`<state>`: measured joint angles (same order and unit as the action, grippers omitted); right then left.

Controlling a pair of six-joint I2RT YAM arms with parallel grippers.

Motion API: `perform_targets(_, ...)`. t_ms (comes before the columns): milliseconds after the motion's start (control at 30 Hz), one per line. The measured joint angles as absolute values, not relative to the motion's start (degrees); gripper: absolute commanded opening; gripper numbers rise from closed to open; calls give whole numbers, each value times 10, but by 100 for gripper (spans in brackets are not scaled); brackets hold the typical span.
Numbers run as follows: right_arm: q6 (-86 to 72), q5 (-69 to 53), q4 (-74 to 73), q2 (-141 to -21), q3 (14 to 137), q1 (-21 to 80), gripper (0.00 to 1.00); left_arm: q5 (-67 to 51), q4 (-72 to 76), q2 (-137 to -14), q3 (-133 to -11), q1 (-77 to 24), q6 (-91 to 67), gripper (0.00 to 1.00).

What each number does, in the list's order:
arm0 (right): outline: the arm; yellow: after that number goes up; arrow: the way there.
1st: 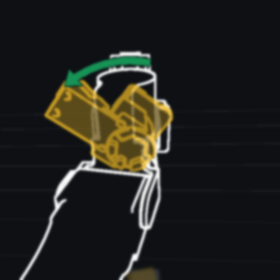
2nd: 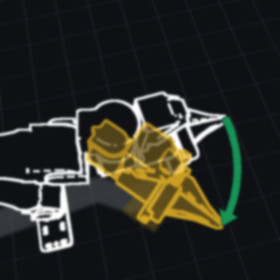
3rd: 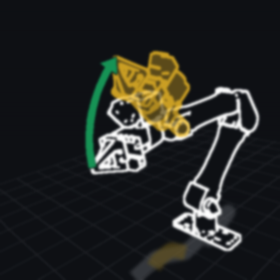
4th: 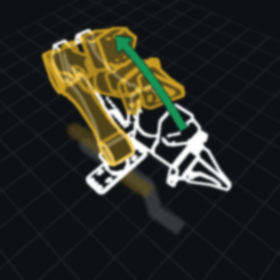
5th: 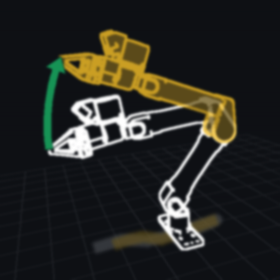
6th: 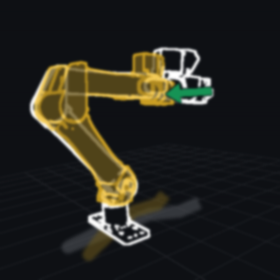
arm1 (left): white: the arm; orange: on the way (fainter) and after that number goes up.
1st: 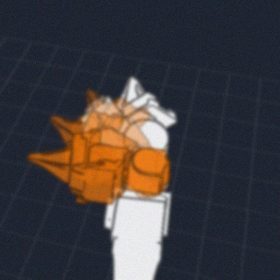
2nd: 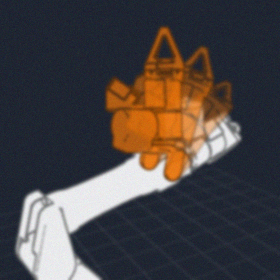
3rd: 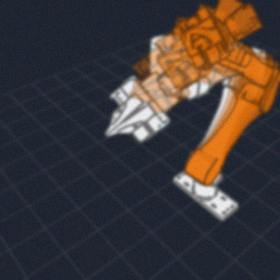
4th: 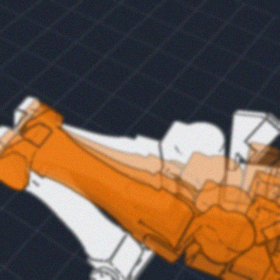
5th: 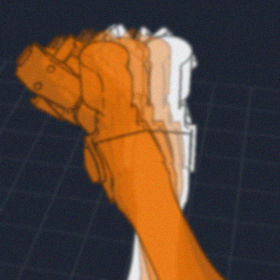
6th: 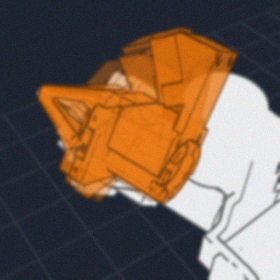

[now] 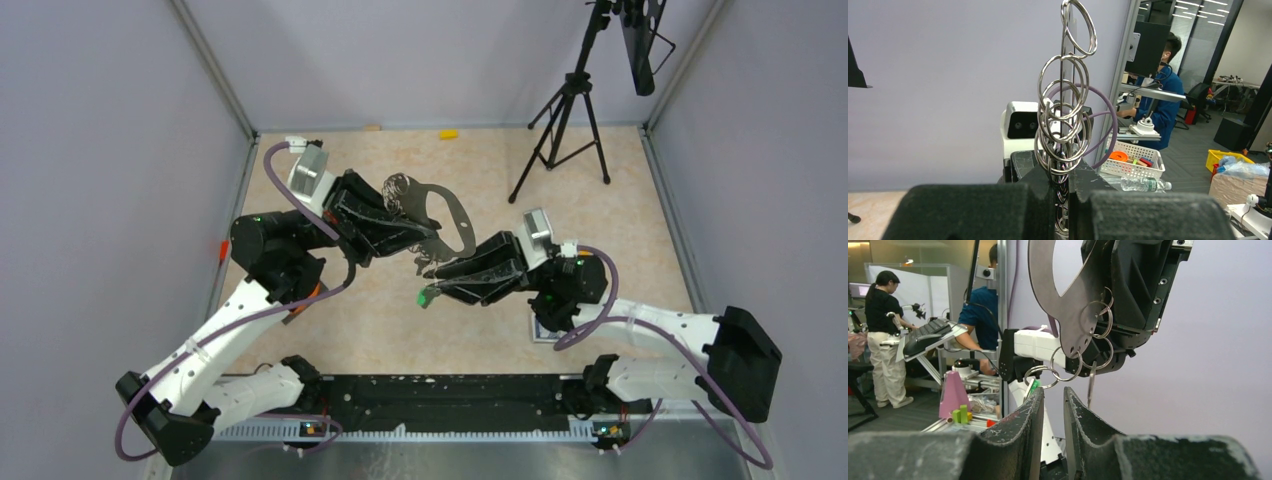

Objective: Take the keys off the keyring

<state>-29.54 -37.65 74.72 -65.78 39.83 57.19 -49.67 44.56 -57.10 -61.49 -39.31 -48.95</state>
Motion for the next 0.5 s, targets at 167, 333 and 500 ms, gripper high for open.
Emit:
perform_targets(167, -302, -376, 758, -660, 393, 572, 21, -497, 446, -571, -615, -393, -488, 0)
perform_targets(333, -307, -376, 771, -663, 393, 572, 21, -497, 446, -571, -615, -393, -487, 0)
perform_targets(500, -313, -373, 784, -668, 393, 572, 21, -496, 446, -571, -615, -393, -487, 0)
